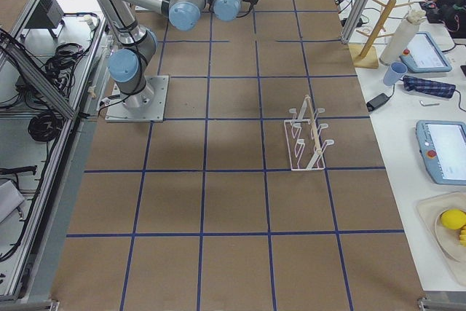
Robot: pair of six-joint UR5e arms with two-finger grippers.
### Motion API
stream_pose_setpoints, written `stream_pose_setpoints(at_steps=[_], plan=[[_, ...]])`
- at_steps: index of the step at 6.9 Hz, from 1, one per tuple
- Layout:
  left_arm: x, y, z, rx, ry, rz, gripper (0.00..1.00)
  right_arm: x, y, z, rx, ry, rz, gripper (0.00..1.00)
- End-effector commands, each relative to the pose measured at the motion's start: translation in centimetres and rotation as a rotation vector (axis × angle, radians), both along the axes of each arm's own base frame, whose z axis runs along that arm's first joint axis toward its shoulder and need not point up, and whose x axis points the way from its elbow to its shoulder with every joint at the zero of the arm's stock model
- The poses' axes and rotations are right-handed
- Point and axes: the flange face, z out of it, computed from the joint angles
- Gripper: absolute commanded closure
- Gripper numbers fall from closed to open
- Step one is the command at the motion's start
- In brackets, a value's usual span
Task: Transfer IKEA cup to right arm and place on rack
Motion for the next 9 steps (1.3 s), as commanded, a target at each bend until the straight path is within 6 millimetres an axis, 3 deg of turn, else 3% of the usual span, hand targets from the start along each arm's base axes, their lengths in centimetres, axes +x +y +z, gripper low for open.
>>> stream_pose_setpoints(at_steps=[1,3,4,6,8,9], plan=[[0.3,-1.6,-0.8,0.07,-0.022,0.016,0.0,-5.1,-0.6,1.8,0.0,0.248,0.013,0.88],[1.4,-3.2,-2.1,0.124,-0.258,-0.05,0.0,-10.0,-0.3,4.5,0.004,0.561,0.055,0.88],[1.4,-3.8,-1.9,0.167,-0.431,-0.045,0.0,-11.5,-0.6,5.4,-0.034,0.722,0.082,0.88],[1.2,-4.7,-1.9,0.122,-0.759,-0.025,0.0,-15.2,-1.5,4.4,-0.189,1.125,0.281,0.88],[4.6,-5.9,-1.6,-0.03,-1.138,-0.001,0.0,-18.7,-4.4,2.9,-0.277,1.355,0.362,0.88],[5.2,-6.6,0.8,-0.079,-1.242,0.057,0.0,-20.4,-6.6,0.9,-0.302,1.417,0.387,0.88]])
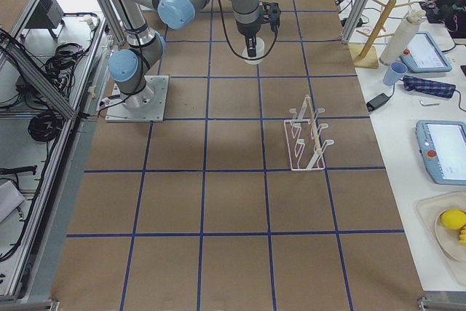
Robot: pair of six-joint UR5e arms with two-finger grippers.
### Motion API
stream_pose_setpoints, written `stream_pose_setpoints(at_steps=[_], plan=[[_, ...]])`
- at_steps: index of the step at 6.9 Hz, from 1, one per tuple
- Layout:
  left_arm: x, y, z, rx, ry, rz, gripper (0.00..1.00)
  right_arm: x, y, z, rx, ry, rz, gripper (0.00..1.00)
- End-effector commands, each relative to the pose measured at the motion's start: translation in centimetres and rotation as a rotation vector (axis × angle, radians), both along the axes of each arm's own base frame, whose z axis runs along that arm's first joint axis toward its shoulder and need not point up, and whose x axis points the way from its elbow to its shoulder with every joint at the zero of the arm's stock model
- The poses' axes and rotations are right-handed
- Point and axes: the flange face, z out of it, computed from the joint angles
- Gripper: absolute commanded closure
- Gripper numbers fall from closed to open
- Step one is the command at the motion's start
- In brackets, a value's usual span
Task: Transfer IKEA cup to right arm and place on rack
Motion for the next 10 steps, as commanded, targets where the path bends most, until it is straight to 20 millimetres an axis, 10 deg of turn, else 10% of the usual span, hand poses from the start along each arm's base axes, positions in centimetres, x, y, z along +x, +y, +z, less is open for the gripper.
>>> stream_pose_setpoints(at_steps=[1,3,5,10], plan=[[-0.1,-0.4,4.7,-0.097,-0.216,0.086,0.0,-3.7,-4.3,-3.4,-0.047,0.153,0.052,0.88],[-5.3,3.6,7.2,-0.183,-0.428,-0.012,0.0,-5.7,-7.4,-4.4,-0.081,0.207,0.099,0.88],[-1.5,3.5,8.2,-0.176,-0.43,0.065,0.0,-7.0,-9.6,-5.9,-0.076,0.214,0.099,0.88],[-1.4,1.2,6.6,-0.13,-0.315,0.072,0.0,-8.4,-11.6,-8.9,-0.072,0.246,0.092,0.88]])
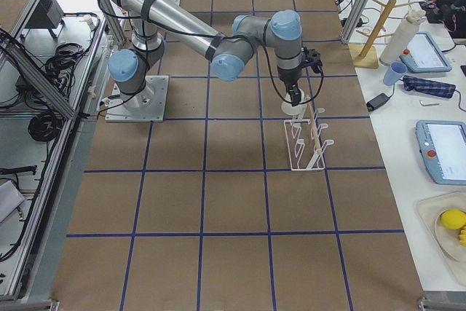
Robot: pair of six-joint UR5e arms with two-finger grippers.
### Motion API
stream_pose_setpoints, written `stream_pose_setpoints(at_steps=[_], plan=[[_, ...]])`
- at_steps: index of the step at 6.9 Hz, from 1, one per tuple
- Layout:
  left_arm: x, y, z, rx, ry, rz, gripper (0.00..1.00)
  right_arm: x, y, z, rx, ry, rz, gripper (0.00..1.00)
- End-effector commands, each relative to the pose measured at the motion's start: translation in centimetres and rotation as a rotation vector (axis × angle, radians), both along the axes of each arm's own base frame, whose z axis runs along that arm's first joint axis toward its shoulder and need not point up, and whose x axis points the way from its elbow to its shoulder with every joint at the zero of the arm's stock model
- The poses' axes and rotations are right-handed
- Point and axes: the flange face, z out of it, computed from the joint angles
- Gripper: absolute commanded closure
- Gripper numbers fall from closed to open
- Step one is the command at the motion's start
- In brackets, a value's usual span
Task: Transfer IKEA cup to right arm and place on rack
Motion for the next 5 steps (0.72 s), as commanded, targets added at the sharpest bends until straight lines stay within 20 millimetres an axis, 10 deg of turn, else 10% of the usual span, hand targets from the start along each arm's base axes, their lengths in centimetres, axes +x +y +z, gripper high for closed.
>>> stream_pose_setpoints(at_steps=[1,5], plan=[[0.1,-0.2,-0.8,0.016,-0.016,-0.01,0.0,-0.5,-0.3,-1.4,0.027,0.011,-0.011,0.87],[0.3,-1.2,-1.0,0.013,-0.024,-0.006,0.0,-0.5,-0.8,-3.6,0.062,-0.007,-0.017,0.88]])
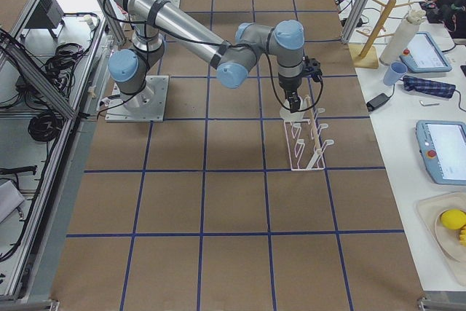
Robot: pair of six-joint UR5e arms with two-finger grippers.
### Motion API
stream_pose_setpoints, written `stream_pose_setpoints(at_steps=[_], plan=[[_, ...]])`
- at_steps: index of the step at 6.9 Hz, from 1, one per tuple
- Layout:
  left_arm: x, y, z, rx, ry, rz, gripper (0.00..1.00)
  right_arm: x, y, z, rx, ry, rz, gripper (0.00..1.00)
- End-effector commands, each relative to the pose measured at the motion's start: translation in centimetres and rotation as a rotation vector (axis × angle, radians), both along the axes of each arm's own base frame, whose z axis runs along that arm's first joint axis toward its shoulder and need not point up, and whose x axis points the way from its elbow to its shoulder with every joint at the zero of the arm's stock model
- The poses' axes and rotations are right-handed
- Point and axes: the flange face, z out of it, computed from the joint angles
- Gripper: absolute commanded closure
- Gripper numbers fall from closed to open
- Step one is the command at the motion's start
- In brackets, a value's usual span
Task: Transfer IKEA cup to right arm and place on rack
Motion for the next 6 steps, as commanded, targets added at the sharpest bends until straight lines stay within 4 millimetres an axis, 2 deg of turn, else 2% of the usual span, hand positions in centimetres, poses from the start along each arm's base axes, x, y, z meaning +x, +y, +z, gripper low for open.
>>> stream_pose_setpoints(at_steps=[1,2,3,4,5,6], plan=[[0.2,-0.9,0.5,-0.01,-0.001,0.003,0.0,-0.1,-0.4,-1.7,0.026,-0.014,-0.001,0.88],[0.7,-1.4,0.7,-0.005,0.001,0.013,0.0,-0.2,-0.5,-2.3,0.035,-0.019,-0.001,0.88],[1.3,-1.0,0.5,0.019,0.0,0.038,0.0,-0.3,-0.7,-3.1,0.047,-0.025,-0.001,0.87],[1.0,1.0,0.4,0.071,0.002,0.036,0.0,-0.4,-0.8,-3.7,0.056,-0.03,-0.001,0.87],[1.1,1.0,0.8,0.069,0.001,0.038,0.0,-0.4,-0.9,-3.9,0.057,-0.03,-0.001,0.79],[1.1,0.9,1.2,0.06,-0.001,0.037,0.0,-0.4,-0.9,-4.3,0.064,-0.033,-0.001,0.77]])
